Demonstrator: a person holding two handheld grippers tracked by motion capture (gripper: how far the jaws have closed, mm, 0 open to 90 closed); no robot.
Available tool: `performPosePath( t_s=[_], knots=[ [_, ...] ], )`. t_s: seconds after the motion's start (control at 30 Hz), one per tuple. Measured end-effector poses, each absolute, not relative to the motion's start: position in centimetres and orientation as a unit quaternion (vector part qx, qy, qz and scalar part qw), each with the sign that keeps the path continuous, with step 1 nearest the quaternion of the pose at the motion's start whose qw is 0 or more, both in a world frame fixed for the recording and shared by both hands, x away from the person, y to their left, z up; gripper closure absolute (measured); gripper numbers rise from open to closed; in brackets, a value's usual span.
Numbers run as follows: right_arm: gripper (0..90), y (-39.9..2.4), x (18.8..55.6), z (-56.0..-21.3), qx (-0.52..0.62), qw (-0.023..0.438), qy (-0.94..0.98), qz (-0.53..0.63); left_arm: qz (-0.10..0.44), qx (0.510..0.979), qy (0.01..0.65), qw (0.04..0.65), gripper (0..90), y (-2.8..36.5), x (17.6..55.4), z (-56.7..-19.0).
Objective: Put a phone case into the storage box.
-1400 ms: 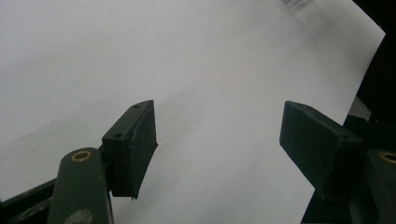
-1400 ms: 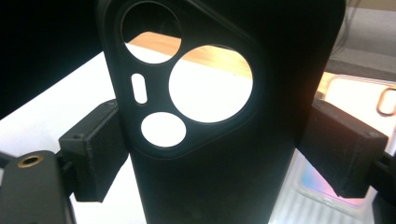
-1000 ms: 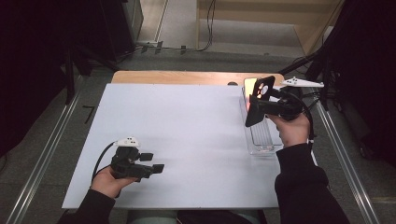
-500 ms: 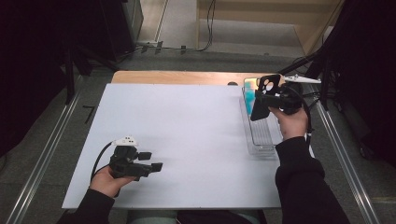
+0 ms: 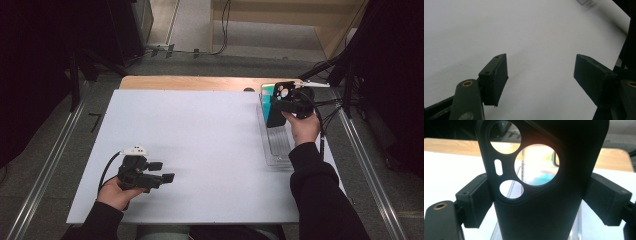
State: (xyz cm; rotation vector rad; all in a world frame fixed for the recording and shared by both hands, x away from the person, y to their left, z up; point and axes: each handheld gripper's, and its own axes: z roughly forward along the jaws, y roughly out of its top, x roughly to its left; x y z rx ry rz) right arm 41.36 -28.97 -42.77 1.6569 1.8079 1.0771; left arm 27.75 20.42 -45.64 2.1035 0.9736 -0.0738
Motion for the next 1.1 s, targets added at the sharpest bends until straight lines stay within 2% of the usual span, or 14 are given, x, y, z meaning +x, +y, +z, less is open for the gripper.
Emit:
performPosePath(
  t_s=[0.37,0.97,1.1],
  knots=[
    [11.8,-28.2,43.4,-44.9,0.596,0.260,0.663,0.371,-0.030,0.831,0.384,0.401,27.5,20.4,27.8,-45.7],
    [11.8,-27.1,47.0,-45.1,0.609,0.253,0.660,0.361,-0.035,0.829,0.388,0.401,27.5,20.2,27.9,-45.8],
    [11.5,-26.8,47.4,-45.4,0.606,0.265,0.658,0.361,-0.034,0.828,0.390,0.402,27.5,20.3,27.9,-45.7]
  ],
)
